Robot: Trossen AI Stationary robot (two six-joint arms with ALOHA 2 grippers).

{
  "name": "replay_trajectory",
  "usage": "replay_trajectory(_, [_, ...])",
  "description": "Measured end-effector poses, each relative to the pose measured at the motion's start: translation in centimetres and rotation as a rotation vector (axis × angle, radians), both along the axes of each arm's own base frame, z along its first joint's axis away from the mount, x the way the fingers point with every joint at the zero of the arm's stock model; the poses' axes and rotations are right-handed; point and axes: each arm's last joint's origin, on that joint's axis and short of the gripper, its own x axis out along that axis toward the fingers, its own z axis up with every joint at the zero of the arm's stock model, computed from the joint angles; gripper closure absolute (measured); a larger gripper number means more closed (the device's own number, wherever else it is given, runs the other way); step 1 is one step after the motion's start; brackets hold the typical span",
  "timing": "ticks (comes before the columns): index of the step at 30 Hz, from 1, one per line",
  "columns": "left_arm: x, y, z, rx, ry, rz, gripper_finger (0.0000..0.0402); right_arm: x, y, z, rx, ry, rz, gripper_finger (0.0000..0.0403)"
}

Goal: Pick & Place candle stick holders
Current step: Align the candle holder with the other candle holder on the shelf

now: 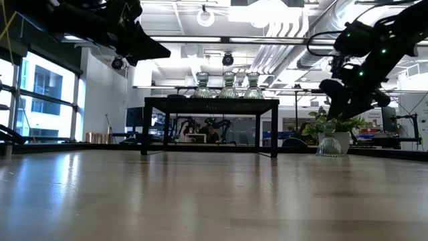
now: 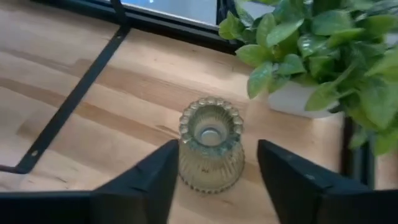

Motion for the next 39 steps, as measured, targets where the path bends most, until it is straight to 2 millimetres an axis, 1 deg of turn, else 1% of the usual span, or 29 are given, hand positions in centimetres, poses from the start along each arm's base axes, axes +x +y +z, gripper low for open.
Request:
replay_trajectory(2, [0.0,0.0,0.0,-0.008,-0.001,-0.004,0.0383,0.2,-0.5,-0.3,0.012,-0.002,0.007,0.0174])
replay_trajectory(4, [0.0,0.0,0.0,-0.011,-0.001,-0.015,0.0383,0.4,-1.0,-0.6,0.010,0.021,0.001,0.0149])
replay_trajectory(6, [0.0,-0.1,0.0,-0.012,-0.002,-0.022,0.0383,0.6,-1.5,-0.9,-0.009,0.037,-0.025,0.0136])
replay_trajectory(8, [0.0,-0.1,0.0,-0.013,-0.001,-0.022,0.0383,0.9,-2.0,-1.1,-0.017,0.042,-0.006,0.0133])
replay_trajectory(12, [0.0,-0.1,-0.1,-0.014,0.009,-0.022,0.0383,1.6,-2.5,-1.7,-0.019,0.044,0.015,0.0143])
replay_trajectory(16, [0.0,-0.1,-0.1,-0.021,0.008,-0.020,0.0383,1.7,-2.8,-2.1,-0.021,0.072,-0.006,0.0165])
replay_trajectory(22, [0.0,-0.1,-0.2,-0.022,0.014,-0.020,0.0383,1.9,-3.0,-1.9,-0.047,0.053,-0.013,0.0212])
replay_trajectory(26, [0.0,-0.1,-0.2,-0.023,0.016,-0.020,0.0383,1.9,-3.1,-1.9,-0.052,0.053,-0.007,0.0229])
replay_trajectory(29, [0.0,-0.1,-0.2,-0.023,0.016,-0.020,0.0383,1.9,-3.0,-1.9,-0.049,0.053,0.001,0.0227])
replay_trajectory(36, [0.0,-0.1,-0.2,-0.023,0.017,-0.020,0.0383,2.0,-3.0,-2.0,-0.030,0.036,0.023,0.0195])
replay_trajectory(39, [0.0,-0.1,-0.2,-0.023,0.016,-0.020,0.0383,2.0,-3.0,-2.0,-0.034,0.040,0.017,0.0187])
